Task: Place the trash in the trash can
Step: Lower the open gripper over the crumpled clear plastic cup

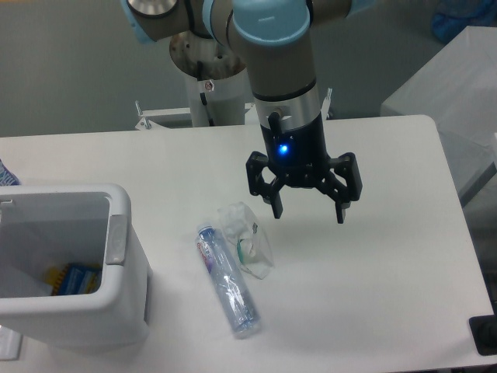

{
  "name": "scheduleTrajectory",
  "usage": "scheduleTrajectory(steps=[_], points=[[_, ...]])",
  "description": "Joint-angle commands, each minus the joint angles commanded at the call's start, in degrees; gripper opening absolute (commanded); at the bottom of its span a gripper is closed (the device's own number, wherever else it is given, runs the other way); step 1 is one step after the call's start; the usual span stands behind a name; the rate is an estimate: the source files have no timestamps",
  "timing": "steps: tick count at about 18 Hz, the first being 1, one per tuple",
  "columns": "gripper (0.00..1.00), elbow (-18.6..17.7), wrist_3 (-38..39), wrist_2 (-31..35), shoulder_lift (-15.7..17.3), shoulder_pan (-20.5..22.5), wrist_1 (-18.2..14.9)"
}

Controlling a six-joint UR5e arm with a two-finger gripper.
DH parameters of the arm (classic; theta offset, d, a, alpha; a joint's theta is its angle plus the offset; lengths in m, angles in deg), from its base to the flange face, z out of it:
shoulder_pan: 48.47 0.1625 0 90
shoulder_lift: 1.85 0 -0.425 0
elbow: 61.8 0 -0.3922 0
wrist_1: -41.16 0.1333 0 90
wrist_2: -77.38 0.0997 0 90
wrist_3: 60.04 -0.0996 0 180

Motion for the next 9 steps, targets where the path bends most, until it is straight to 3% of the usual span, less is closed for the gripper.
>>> scheduleTrajectory(steps=[4,8,9], points=[[1.0,-1.4,0.44,-0.09,0.17,-0.09,-0.35],[1.0,-5.61,0.44,-0.35,0.09,-0.09,0.17],[1.0,-8.15,0.53,-0.35,0.26,-0.17,1.83]])
